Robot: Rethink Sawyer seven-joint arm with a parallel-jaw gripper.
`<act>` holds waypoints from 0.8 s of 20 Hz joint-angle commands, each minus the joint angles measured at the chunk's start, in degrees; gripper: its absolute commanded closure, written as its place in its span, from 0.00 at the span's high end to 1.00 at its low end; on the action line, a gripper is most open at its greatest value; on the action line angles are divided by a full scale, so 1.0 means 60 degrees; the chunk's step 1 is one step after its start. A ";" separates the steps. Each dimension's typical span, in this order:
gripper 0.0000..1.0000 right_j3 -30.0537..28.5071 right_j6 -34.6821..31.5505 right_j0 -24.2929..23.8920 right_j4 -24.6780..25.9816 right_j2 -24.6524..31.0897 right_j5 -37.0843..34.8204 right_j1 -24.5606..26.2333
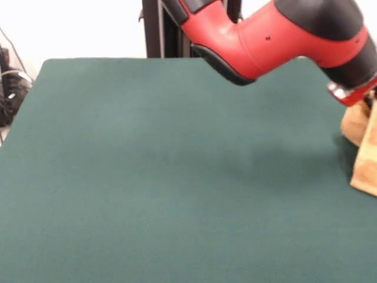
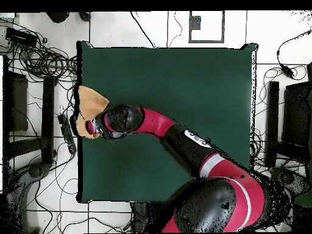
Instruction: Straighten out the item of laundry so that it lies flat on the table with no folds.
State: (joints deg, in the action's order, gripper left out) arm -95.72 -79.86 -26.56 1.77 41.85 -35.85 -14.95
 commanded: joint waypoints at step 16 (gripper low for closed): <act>0.00 0.1334 -0.0949 0.0226 0.2210 -0.2744 -0.0073 -0.0968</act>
State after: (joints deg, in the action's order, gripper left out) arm -92.15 -79.86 -26.48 11.89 30.41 -38.50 -19.85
